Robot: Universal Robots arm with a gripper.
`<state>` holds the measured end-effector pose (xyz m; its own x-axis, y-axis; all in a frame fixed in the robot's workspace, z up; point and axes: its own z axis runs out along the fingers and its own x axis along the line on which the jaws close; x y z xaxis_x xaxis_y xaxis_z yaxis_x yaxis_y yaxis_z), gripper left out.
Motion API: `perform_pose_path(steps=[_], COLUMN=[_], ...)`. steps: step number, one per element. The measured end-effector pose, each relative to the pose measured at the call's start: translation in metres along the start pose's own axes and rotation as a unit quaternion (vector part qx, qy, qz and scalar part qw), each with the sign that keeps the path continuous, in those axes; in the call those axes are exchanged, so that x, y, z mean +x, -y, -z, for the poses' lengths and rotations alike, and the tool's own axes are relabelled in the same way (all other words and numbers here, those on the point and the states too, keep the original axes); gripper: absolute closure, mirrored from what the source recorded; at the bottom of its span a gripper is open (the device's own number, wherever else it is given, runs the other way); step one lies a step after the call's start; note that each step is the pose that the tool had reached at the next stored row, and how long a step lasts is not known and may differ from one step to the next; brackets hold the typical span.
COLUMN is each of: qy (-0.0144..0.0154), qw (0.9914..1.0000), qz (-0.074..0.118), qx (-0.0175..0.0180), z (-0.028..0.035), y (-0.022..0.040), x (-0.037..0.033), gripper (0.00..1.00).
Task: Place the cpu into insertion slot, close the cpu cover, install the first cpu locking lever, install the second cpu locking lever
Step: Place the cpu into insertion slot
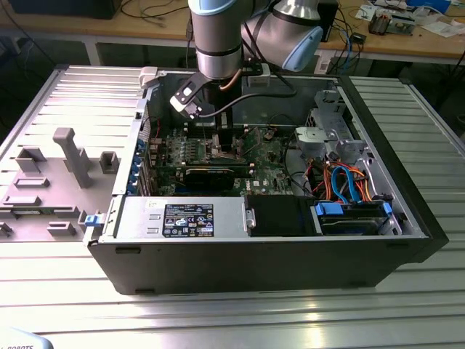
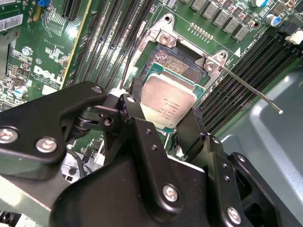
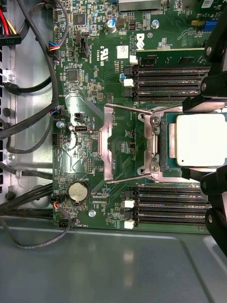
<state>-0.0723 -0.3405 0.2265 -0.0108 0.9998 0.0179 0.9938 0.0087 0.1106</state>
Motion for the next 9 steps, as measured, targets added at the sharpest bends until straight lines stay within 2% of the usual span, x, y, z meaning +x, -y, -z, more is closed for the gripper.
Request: perform_pose_path(steps=[9], qy=[0.0000], qw=[1.00000], qz=[0.000], qx=[0.0000], z=[-0.0004], y=[0.0001], x=[0.0000], gripper=[0.46])
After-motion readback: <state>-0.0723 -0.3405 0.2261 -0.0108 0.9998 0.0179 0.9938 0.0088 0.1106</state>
